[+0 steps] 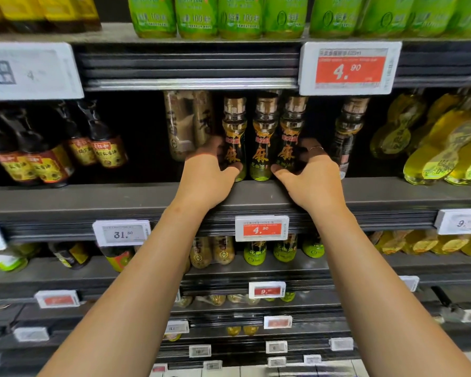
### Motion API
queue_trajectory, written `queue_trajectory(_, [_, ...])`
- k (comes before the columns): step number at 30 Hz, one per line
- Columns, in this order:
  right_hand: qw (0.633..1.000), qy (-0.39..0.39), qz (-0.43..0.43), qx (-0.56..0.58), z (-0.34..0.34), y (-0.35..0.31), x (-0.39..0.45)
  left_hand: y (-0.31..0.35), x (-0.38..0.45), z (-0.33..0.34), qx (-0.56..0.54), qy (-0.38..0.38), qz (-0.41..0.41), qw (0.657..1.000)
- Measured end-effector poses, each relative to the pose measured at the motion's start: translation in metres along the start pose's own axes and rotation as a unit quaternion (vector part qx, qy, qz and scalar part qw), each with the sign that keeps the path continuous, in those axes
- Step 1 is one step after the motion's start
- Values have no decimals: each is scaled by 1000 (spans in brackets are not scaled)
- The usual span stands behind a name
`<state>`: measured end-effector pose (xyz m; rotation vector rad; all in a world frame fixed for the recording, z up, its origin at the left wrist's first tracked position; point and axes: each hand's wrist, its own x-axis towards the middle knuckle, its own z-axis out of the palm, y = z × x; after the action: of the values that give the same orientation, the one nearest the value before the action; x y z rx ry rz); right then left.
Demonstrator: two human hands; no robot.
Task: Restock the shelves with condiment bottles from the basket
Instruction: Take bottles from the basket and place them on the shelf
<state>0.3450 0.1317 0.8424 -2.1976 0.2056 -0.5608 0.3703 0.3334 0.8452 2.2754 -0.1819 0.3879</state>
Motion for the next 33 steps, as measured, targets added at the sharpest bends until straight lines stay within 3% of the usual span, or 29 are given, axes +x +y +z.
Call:
queue_trajectory(12, [1000, -12, -3, 1, -7, 0, -3, 8, -6, 5, 11, 3, 2, 1000])
queue_trajectory(17, [1000, 8, 11, -20, -33, 11, -12, 26, -30, 0, 70, 127, -2, 989])
queue_trajectory(19, [999, 47, 2, 6, -48, 21, -12, 44, -45, 4, 36, 139, 75, 987])
queue_trajectory(21, [994, 99, 5, 37, -62, 30, -8, 67, -58, 17, -21, 83, 167, 982])
queue_trajectory(23, [989, 136, 24, 49, -72, 37, 0, 88, -63, 36, -46, -3, 196, 979])
queue_trajectory(27, [987, 112, 59, 98, -71, 44, 15, 120, -57, 75, -23, -98, 133, 986])
queue_trajectory(33, [988, 16, 57, 140, -69, 51, 22, 135, -43, 104, 10, -119, 92, 989])
